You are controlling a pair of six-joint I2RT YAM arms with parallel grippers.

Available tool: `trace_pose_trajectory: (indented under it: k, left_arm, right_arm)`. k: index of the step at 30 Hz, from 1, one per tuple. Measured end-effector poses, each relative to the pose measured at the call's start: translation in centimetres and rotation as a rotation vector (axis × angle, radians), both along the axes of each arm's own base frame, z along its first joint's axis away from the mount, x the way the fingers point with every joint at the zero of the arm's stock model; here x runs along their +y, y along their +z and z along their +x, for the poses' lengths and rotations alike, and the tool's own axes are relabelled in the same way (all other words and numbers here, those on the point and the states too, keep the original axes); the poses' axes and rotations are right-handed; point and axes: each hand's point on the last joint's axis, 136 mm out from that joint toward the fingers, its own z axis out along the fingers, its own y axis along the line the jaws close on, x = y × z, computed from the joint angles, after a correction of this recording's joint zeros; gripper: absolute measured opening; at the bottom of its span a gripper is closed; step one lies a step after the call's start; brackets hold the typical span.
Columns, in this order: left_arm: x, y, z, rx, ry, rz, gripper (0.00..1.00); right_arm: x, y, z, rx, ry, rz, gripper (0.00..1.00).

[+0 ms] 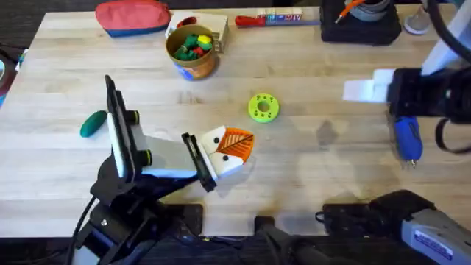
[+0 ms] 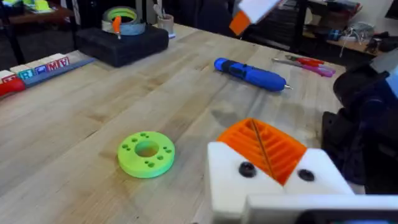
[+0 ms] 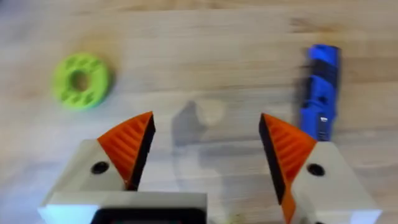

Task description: Pick up the gripper from the table and insert it into the empty holder that is missing its gripper. Then pick up a screw, insert it into the mounting hole, and use the screwdriver to tighten it. Finally, clean up the table by picking up the vegetable and placing it into the bucket.

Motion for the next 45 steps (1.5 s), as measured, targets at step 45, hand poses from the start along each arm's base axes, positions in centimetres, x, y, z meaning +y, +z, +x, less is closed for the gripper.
trace_pose_trajectory:
  k: [45]
  left_arm:
    - [0.0,0.0,0.0,0.000,0.000,0.000,0.011]
  right_arm:
    - [-19.0,-17.7,5.4,0.465,0.041,-0.001,0.979]
